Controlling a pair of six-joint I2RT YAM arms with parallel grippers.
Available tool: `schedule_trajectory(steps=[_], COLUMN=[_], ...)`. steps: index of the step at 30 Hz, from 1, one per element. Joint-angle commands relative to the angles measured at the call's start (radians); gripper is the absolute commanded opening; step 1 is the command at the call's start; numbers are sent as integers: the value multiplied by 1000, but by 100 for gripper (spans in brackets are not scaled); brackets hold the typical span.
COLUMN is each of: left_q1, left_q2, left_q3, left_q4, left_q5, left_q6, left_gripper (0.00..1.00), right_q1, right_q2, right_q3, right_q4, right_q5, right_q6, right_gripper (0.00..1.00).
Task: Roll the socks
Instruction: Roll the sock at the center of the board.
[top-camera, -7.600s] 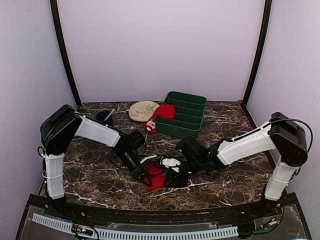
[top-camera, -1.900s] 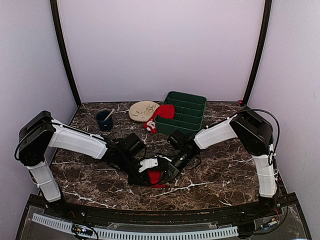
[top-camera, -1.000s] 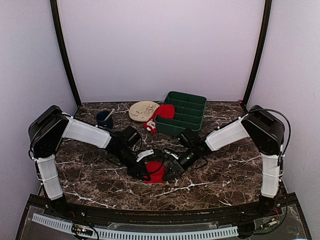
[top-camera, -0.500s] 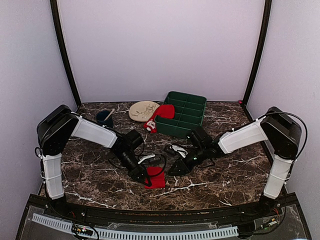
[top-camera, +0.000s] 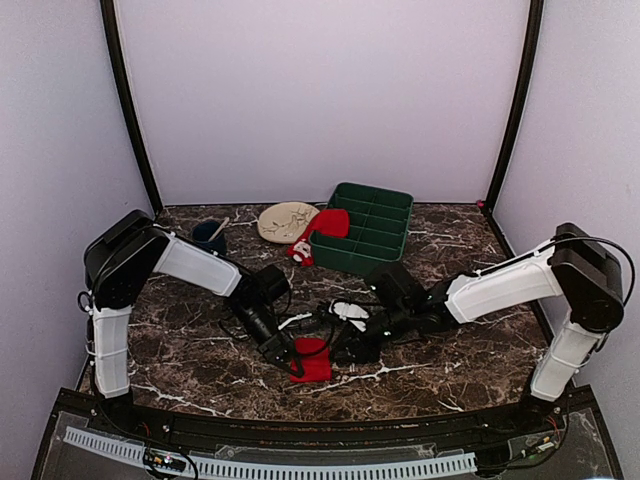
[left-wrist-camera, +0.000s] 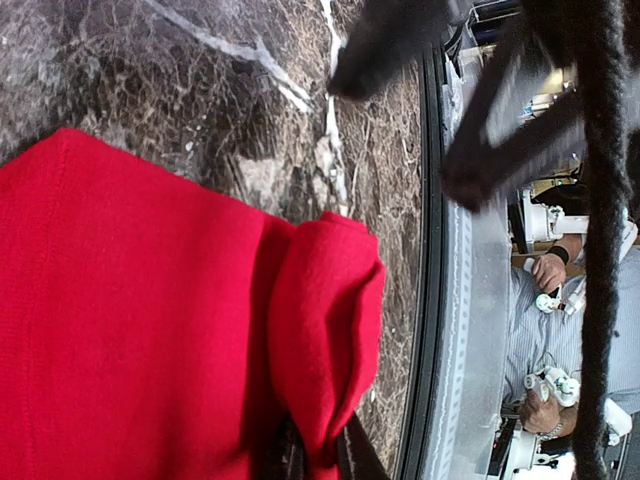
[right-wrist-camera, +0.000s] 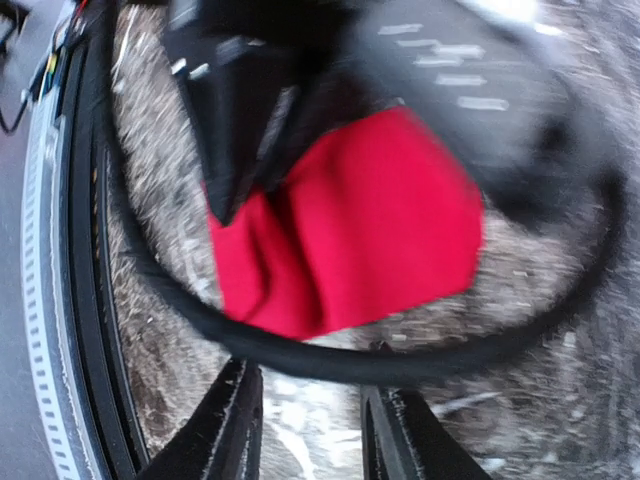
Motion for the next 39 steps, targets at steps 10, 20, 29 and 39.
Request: schedule_trajectory(steps=[10, 20, 29, 39], left_q1=[5, 6, 7, 10], left_q2=[36, 50, 57, 64], left_q3=[26, 29, 35, 39], left_q4=[-65, -79, -87, -89], left_q5=[25, 45, 53, 58], left_q6=[19, 29, 33, 35], left_gripper=[10, 10, 10, 10], right_q1=[124, 143, 153, 162], right_q2=[15, 71, 98, 119], right_q3=[38, 88, 108, 120], right_q4=[-71, -82, -100, -113], right_q5=[104, 146, 132, 103], right_q6=[-129, -171, -190, -197], right_gripper=[44, 46, 47, 41])
